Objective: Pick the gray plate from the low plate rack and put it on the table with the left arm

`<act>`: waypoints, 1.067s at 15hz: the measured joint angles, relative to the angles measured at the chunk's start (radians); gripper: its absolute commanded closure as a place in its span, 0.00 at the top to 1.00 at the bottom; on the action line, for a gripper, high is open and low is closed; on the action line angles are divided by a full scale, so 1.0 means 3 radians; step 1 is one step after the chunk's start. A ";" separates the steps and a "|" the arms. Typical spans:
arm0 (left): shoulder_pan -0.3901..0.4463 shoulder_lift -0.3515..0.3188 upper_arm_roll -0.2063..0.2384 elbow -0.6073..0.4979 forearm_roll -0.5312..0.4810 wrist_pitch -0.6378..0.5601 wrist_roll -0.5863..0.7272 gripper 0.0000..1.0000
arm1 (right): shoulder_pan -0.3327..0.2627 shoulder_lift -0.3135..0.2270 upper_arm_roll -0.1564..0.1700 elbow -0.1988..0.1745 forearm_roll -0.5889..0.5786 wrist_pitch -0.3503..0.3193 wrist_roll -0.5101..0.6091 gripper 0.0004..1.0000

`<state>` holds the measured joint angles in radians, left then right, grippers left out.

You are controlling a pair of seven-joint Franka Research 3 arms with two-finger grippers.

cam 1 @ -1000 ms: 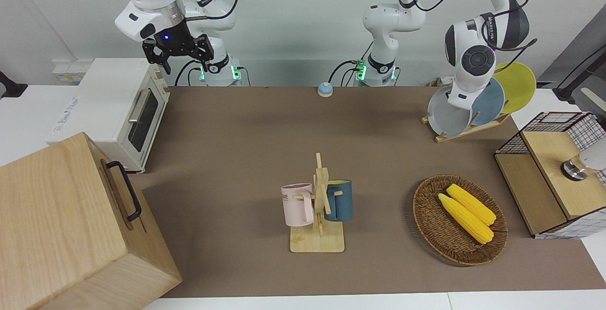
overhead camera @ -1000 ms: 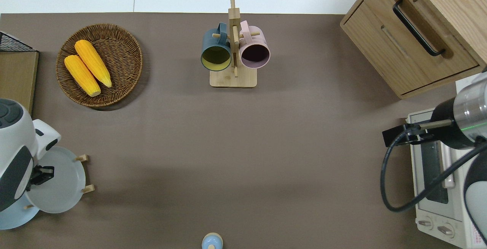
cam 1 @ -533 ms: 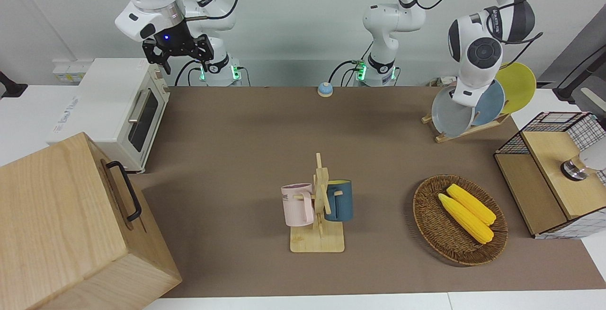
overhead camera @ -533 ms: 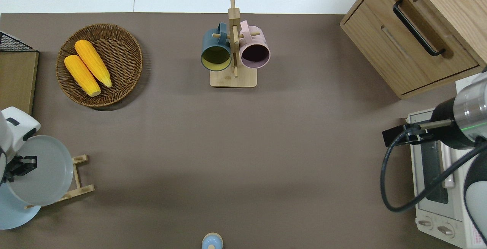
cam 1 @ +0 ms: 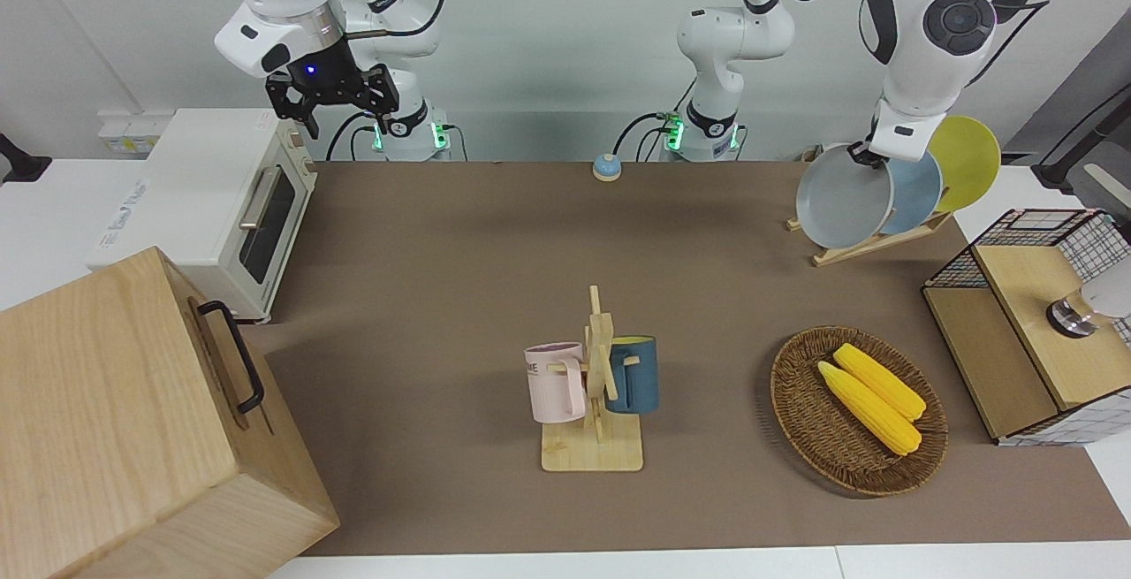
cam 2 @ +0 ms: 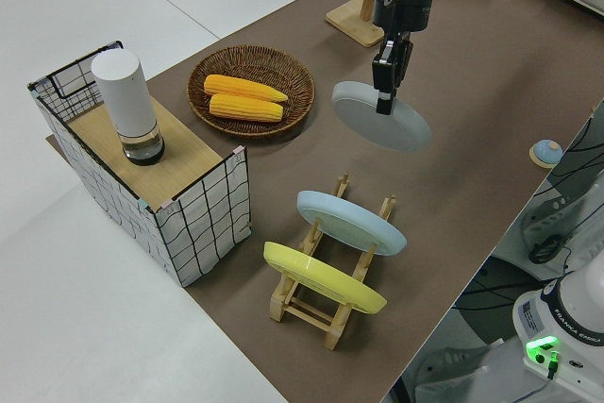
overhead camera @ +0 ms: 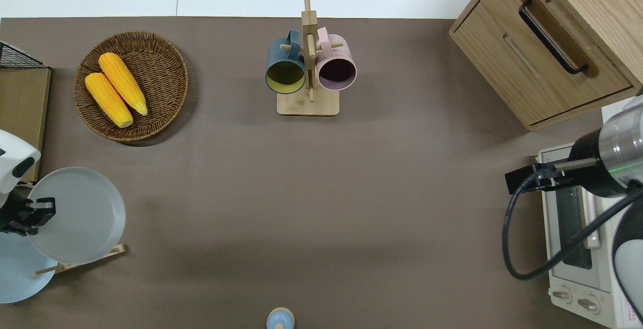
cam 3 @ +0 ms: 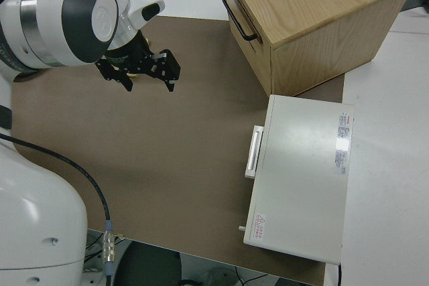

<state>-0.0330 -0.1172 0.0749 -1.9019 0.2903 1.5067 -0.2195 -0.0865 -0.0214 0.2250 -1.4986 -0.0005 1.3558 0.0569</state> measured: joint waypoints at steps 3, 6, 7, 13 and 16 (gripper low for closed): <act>-0.0002 0.0004 -0.0022 -0.0050 -0.0662 0.0118 0.0000 0.00 | 0.0000 0.0000 0.0000 0.0000 0.0000 0.0000 0.0000 0.99; -0.0003 -0.0013 -0.0131 -0.0431 -0.0972 0.0538 0.0001 0.00 | 0.0000 0.0000 0.0000 0.0000 0.0000 0.0000 0.0000 0.99; 0.0002 -0.0025 -0.0211 -0.0630 -0.0988 0.0767 -0.0011 0.00 | 0.0000 0.0000 0.0000 0.0000 0.0000 0.0000 0.0000 0.99; 0.0144 -0.0074 -0.0509 -0.1093 -0.0998 0.1231 -0.0172 0.99 | 0.0000 0.0000 0.0000 0.0000 0.0000 0.0000 0.0000 0.99; 0.0169 -0.0132 -0.0509 -0.1097 -0.0995 0.1229 -0.0171 0.99 | 0.0000 0.0000 0.0000 0.0000 0.0000 0.0000 0.0000 0.99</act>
<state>0.0176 -0.1567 -0.0777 -2.2309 -0.0083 1.8752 -0.2710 -0.0865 -0.0214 0.2250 -1.4986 -0.0005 1.3558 0.0569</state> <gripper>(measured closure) 0.520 0.009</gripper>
